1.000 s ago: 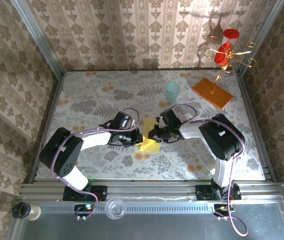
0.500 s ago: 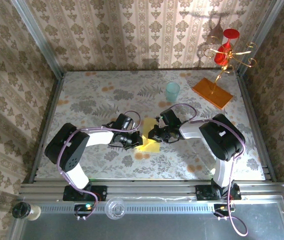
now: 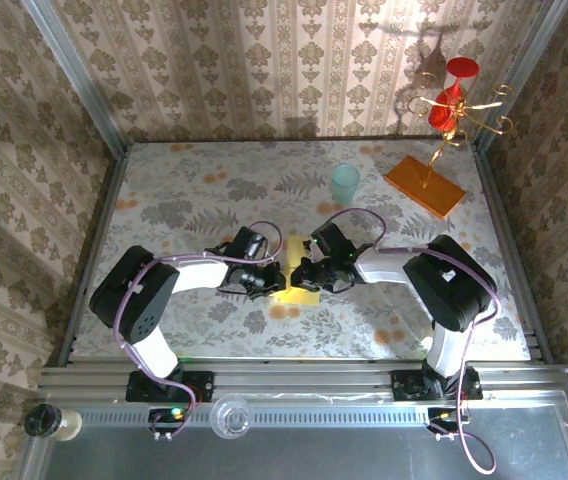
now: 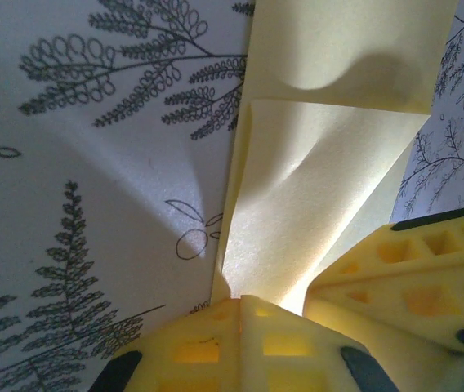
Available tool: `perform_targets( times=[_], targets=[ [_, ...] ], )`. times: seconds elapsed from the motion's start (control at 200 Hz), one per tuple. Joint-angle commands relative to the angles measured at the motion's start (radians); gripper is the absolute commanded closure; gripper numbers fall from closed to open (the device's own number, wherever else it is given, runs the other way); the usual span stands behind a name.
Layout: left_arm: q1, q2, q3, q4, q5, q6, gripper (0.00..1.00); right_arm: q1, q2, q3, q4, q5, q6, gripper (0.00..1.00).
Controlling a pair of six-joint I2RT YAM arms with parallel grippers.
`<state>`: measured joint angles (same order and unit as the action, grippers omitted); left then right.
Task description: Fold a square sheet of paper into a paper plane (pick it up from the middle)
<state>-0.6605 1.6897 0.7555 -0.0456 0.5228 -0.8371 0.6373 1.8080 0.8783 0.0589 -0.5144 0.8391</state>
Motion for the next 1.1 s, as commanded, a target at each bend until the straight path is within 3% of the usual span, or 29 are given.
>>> perform_targets(
  times=[0.0,0.24,0.435,0.675,0.925,1.095],
  targets=[
    [-0.008,0.039,0.000,-0.089,-0.034,0.010,1.00,0.004,0.033,0.027,-0.041,0.038,-0.018,0.95],
    [-0.008,0.012,0.009,-0.078,-0.016,0.017,1.00,0.002,0.082,0.037,-0.059,0.051,-0.019,0.95],
    [-0.009,-0.047,-0.021,0.070,0.046,-0.032,1.00,0.002,0.080,0.022,-0.064,0.057,-0.018,0.96],
    [-0.020,-0.004,-0.062,0.107,0.059,-0.058,1.00,0.001,0.086,0.021,-0.052,0.053,-0.012,0.95],
    [-0.022,0.005,-0.068,-0.050,-0.017,-0.032,1.00,-0.025,0.089,0.002,-0.015,0.036,-0.011,0.95],
    [-0.020,0.004,-0.085,-0.109,-0.044,-0.032,1.00,-0.112,0.088,-0.035,0.075,0.010,-0.028,0.94]
  ],
)
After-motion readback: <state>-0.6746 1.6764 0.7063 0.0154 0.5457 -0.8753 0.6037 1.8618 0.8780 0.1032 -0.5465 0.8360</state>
